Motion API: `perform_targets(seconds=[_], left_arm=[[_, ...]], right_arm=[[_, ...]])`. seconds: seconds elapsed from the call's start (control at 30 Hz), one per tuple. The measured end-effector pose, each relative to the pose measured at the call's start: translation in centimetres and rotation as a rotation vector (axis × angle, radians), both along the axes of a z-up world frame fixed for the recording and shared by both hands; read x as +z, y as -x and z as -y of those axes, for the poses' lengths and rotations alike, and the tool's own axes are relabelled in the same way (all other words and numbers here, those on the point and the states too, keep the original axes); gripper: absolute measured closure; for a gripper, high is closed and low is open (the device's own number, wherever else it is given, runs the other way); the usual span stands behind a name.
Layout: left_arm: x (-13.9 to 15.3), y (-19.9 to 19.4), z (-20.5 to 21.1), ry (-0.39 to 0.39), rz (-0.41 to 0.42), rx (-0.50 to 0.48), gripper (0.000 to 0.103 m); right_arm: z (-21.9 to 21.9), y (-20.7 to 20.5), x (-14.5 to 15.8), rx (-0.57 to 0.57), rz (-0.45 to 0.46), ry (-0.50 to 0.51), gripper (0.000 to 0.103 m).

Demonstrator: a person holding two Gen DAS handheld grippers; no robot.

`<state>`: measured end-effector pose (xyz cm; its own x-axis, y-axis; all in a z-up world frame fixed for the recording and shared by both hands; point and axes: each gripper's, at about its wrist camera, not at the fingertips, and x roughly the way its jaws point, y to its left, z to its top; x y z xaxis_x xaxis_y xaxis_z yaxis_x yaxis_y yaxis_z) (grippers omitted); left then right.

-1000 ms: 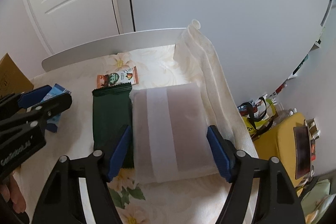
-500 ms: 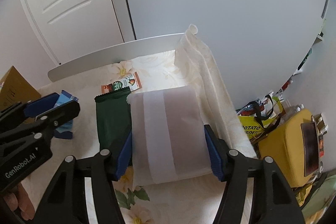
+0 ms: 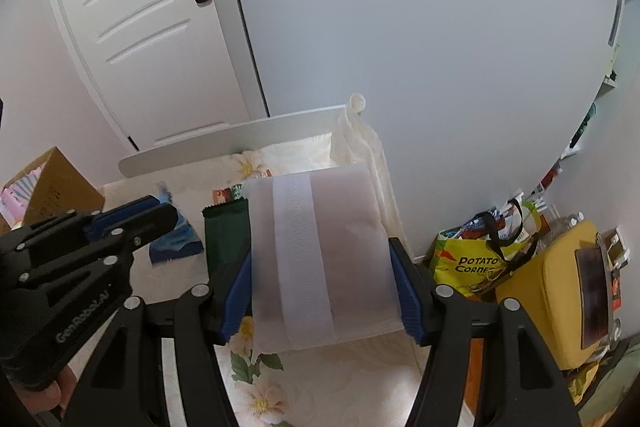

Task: Organize snacks
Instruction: 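Hold the blue packet in the left tool while the right tool grasps the white pack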

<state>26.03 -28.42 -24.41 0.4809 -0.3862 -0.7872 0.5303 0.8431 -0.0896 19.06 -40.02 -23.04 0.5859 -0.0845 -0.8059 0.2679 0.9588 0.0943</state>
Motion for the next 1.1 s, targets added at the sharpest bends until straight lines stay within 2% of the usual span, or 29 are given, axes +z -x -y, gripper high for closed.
perform_targets(seconds=[0.13,0.17,0.2,0.23,0.27,0.33,0.37,0.63,0.8,0.87,1.1], left_arm=[[0.1,0.3,-0.7,0.009,-0.01,0.038,0.09],[0.3,0.4,-0.9,-0.006,0.004,0.059,0.077],[0.4,0.4,-1.2,-0.012,0.008,0.079,0.036],[0.5,0.2,-1.5,-0.006,0.0,0.094,0.015],[0.5,0.0,-1.9,-0.015,0.009,0.126,0.004],[0.6,-0.4,-2.6,0.038,-0.003,0.129,0.004],[0.4,-0.8,-2.7,0.034,-0.006,0.145,0.004],[-3.6,-2.4,-1.4,-0.025,-0.042,0.111,0.006],[-4.9,-2.6,-0.8,-0.064,-0.047,0.067,0.024],[-4.9,-2.5,-1.0,-0.066,-0.035,0.065,0.024],[-5.1,-1.9,-0.8,-0.152,0.0,-0.021,0.024]], right_arm=[[0.1,0.3,0.5,0.017,0.003,0.001,0.045],[0.1,0.4,0.7,0.02,0.005,0.003,0.045],[0.2,0.6,0.8,0.024,0.008,0.002,0.045],[0.1,0.7,1.0,0.027,0.01,0.0,0.045],[0.1,0.8,1.1,0.03,0.011,0.0,0.045],[0.1,0.9,1.4,0.033,0.018,-0.007,0.045],[0.1,1.0,1.4,0.035,0.018,-0.005,0.045],[0.2,1.2,1.4,0.053,0.03,-0.003,0.045],[0.6,1.3,0.9,0.05,0.025,-0.009,0.045],[0.8,1.3,0.9,0.046,0.026,-0.011,0.045],[1.0,1.2,0.9,0.041,0.032,-0.021,0.045]])
